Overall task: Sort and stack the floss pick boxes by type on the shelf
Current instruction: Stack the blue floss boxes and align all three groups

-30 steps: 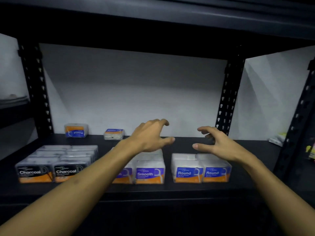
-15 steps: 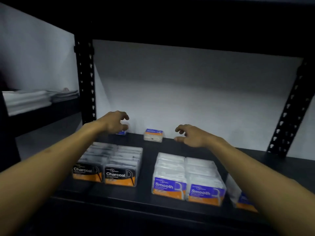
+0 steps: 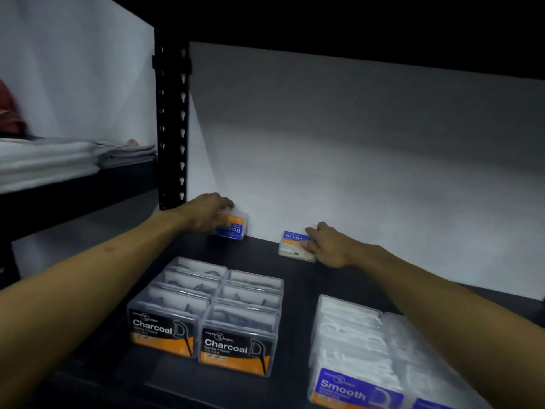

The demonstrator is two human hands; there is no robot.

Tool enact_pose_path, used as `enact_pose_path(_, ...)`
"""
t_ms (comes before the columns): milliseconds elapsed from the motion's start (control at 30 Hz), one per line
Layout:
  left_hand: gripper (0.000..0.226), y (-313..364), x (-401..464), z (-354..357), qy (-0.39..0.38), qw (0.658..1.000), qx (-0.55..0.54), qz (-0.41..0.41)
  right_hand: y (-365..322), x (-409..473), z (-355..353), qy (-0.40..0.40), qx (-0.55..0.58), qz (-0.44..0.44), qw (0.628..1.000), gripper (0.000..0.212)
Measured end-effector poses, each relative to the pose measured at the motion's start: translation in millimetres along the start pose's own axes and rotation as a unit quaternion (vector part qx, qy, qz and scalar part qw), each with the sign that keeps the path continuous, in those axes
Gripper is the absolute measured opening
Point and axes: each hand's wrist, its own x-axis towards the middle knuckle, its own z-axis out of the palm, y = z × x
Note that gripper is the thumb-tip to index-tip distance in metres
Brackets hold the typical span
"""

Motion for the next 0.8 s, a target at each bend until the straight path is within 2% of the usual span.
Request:
enact_pose_path(133, 0.048, 0, 8, 2, 0.007, 0.999, 0.032, 0.004, -3, 14, 1, 0.031, -0.014, 0.005, 0.999, 0.042)
enact_pose_path(267, 0.046, 4, 10, 0, 0.022, 0.999, 0.039, 0.001, -8, 15, -6, 0.02, -0.003, 0.021, 1.0, 0.042)
enact_pose_path(367, 0.039, 8, 6, 0, 0.016, 0.999, 0.048, -0.002, -6, 11, -7, 0.024, 0.028, 0.027, 0.999, 0.049)
enact_pose_path(433, 0.037, 10, 2, -1, 0.012, 0.998, 0.056, 0.0, -4, 5, -9, 0.015, 0.073, 0.028, 0.997, 0.063)
enact_pose_path(500, 0.041, 14, -2, -3, 0.008, 0.997, 0.076, 0.011, -1, -2, -13, -0.002, 0.072, 0.023, 0.997, 0.068)
enact_pose_path(567, 0.049, 19, -4, -6, -0.014, 0.994, 0.105, 0.025, 0, -12, -16, -0.016, 0.053, 0.012, 0.998, 0.064)
enact_pose_path(700, 0.079, 40, -11, -10, -0.068, 0.982, 0.164, 0.064, 9, -37, -18, -0.011, 0.069, -0.006, 0.998, 0.06)
enact_pose_path(800, 0.075, 59, -13, -11, -0.098, 0.976, 0.181, 0.066, 25, -59, -15, 0.0, 0.09, -0.004, 0.996, 0.06)
